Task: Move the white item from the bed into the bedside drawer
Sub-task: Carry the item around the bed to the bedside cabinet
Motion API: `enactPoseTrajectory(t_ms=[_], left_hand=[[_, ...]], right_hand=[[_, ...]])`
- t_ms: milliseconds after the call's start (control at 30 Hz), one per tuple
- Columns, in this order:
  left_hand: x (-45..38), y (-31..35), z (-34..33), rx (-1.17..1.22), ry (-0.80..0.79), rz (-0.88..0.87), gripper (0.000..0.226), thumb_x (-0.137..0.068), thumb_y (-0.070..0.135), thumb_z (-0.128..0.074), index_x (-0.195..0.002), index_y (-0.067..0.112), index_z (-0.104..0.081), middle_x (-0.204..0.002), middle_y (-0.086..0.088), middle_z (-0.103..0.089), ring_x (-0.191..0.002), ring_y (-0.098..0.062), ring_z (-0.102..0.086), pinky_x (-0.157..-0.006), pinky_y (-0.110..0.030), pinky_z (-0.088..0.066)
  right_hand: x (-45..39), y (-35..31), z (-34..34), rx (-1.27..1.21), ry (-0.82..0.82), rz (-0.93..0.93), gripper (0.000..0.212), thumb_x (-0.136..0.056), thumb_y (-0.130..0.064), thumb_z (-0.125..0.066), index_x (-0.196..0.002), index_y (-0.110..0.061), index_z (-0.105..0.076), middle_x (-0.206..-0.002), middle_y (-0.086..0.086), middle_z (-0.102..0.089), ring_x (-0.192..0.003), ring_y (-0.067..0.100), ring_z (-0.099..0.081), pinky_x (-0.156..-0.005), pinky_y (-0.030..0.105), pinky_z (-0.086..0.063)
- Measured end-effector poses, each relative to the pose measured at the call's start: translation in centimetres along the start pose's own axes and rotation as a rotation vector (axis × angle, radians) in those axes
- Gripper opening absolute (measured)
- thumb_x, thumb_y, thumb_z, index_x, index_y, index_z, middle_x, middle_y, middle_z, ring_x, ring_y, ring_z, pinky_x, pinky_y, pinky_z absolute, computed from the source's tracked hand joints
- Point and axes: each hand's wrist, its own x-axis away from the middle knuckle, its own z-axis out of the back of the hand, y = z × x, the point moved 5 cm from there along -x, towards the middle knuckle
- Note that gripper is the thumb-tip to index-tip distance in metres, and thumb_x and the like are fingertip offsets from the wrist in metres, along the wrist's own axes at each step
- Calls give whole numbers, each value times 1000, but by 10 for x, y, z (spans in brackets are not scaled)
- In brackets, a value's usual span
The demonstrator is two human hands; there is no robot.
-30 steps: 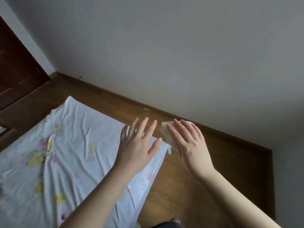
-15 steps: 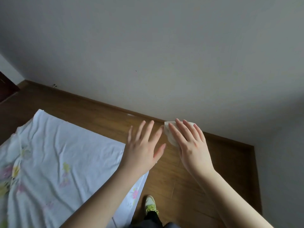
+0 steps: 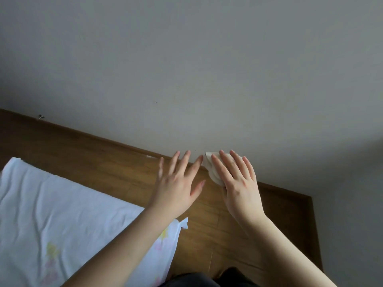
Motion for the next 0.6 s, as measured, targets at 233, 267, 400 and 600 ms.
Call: enactPoseTrajectory(t_ms=[233,267,400,600], left_hand=[[-71,-14,-18,-2,-22,80,61,-94,63,-23,-144,32,-36,-148,-9,-45,-137,-32,-37,-107,-62,-30],[-83,-16,-21,-10,-32,96,61,-94,64,-21,-145,32,-35,-149,-9,-44,-138,-32,-36,-107,-63,-30],[-127,-22,-24,-40,-48,201,64,-94,66,-15,-147,34,-30,-152,-8,-39,-141,-31,-32,-110,-61,-28],[-169,-30,-20,-61,-30,332,64,-94,66,-16,-149,34,-22,-154,-6,-37,-137,-28,-38,-110,-56,-33]], right_hand=[[-65,49,-37,-102,-86,29,48,-100,-21,-31,-149,-22,-35,-150,9,-44,-142,32,-33,-119,47,-20],[-76,57,-43,-109,-101,42,49,-100,-23,-30,-149,-22,-35,-150,9,-43,-142,32,-32,-119,46,-20],[-123,90,-59,-140,-126,122,59,-93,-14,-55,-148,-20,-35,-151,9,-42,-142,31,-32,-119,44,-19],[-189,113,-76,-216,-152,233,74,-81,-2,-69,-146,-16,-38,-147,13,-46,-138,35,-40,-112,52,-33]])
